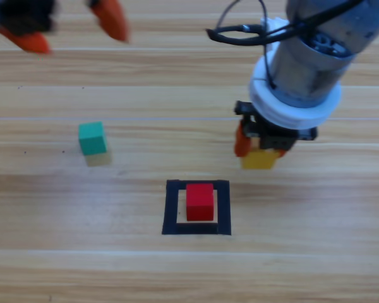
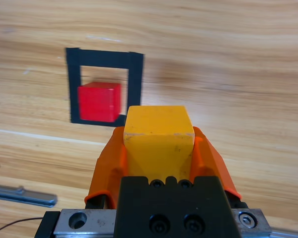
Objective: Stack the blocks in the rectangular block: red at the bottom, yellow in the middle, green on top
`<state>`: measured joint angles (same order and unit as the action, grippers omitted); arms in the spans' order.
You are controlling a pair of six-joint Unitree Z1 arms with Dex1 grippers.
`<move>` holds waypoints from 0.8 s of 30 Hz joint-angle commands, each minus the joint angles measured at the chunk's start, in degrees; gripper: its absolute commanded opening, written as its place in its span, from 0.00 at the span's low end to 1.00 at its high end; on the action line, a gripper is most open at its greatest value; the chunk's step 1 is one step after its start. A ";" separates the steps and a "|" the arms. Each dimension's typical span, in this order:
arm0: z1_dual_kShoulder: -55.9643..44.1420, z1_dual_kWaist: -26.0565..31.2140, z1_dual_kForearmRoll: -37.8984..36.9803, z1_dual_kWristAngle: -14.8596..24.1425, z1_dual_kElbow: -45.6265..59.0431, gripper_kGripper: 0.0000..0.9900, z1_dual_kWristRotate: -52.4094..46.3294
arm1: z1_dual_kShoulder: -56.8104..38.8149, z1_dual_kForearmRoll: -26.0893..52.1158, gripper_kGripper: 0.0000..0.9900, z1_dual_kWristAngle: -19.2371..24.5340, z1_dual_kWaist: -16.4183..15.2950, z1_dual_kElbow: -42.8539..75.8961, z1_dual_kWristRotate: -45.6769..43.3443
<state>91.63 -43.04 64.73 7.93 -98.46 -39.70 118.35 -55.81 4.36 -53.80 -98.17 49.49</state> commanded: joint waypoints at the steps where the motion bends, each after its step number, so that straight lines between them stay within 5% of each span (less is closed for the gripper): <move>1: -4.09 11.58 0.84 -2.31 4.41 1.00 7.35 | 9.36 -3.16 0.11 -0.67 -3.86 -7.04 0.69; 7: -5.85 16.50 -0.75 -3.36 5.91 1.00 13.07 | 15.86 -9.93 0.11 -0.58 -5.53 -17.94 0.78; 19: -9.10 20.54 -4.61 -6.17 7.93 0.98 23.09 | 20.08 -11.51 0.11 -0.67 -5.97 -22.42 0.34; 24: -22.02 20.81 -20.35 -6.17 24.01 1.00 24.76 | 20.78 -11.60 0.11 -0.75 -5.97 -22.86 0.25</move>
<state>81.12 -23.94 53.58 2.18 -85.78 -16.60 135.27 -66.67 4.02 -58.23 -120.46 49.79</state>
